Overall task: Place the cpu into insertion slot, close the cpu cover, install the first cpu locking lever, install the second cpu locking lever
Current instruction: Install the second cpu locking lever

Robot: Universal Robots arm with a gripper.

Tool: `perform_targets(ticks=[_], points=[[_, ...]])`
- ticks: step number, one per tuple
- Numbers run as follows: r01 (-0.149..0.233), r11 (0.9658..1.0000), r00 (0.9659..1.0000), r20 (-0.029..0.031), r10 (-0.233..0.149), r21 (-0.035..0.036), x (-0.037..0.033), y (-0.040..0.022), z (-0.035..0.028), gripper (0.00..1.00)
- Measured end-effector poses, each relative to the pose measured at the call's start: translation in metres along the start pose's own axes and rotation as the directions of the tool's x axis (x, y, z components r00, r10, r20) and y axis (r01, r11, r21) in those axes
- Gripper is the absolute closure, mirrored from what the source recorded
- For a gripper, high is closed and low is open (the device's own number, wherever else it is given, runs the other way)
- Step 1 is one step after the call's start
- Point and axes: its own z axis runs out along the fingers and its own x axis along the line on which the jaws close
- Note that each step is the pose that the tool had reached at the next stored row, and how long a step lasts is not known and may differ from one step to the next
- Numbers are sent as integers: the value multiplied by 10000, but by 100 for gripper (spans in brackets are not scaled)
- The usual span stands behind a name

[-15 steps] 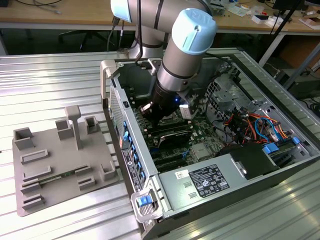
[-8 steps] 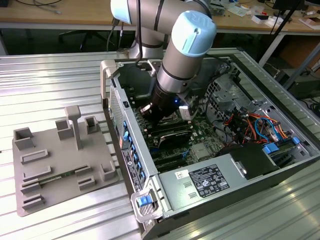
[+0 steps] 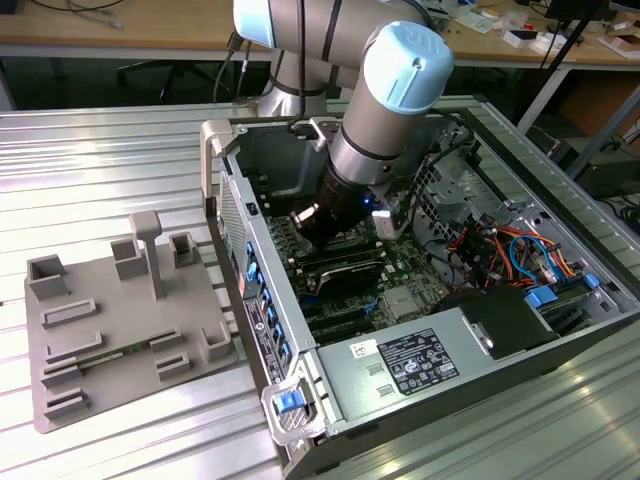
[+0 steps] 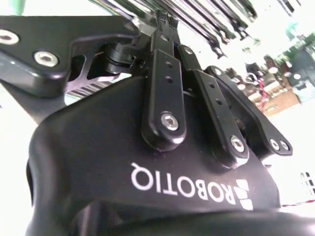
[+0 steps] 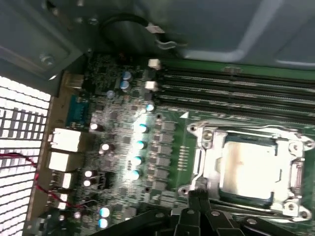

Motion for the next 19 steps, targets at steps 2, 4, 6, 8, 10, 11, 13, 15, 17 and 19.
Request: perform_targets(ticks=[2, 4, 6, 8, 10, 11, 13, 15, 17, 19], points=[[0, 9999, 10000, -21, -1, -121, -69, -9, -3, 89], [2, 9998, 10000, -35, -3, -203, -132, -16, -21, 89], [1, 9996, 10000, -42, -2, -268, -157, -14, -69, 89], [1, 9996, 10000, -48, -2, -297, -173, -8, -136, 89], [-1, 9995, 10000, -56, -1, -320, -185, -3, -191, 89], [-1, 9994, 10000, -68, -1, -356, -201, -1, -228, 89], [-7, 9991, 9999, -117, 2, -419, -251, -3, -271, 89], [-9, 9990, 9999, -131, 3, -450, -268, 0, -317, 89], [-11, 9989, 9999, -135, 5, -458, -273, 9, -398, 89], [-9, 9989, 9999, -135, 3, -460, -276, 9, -403, 89]])
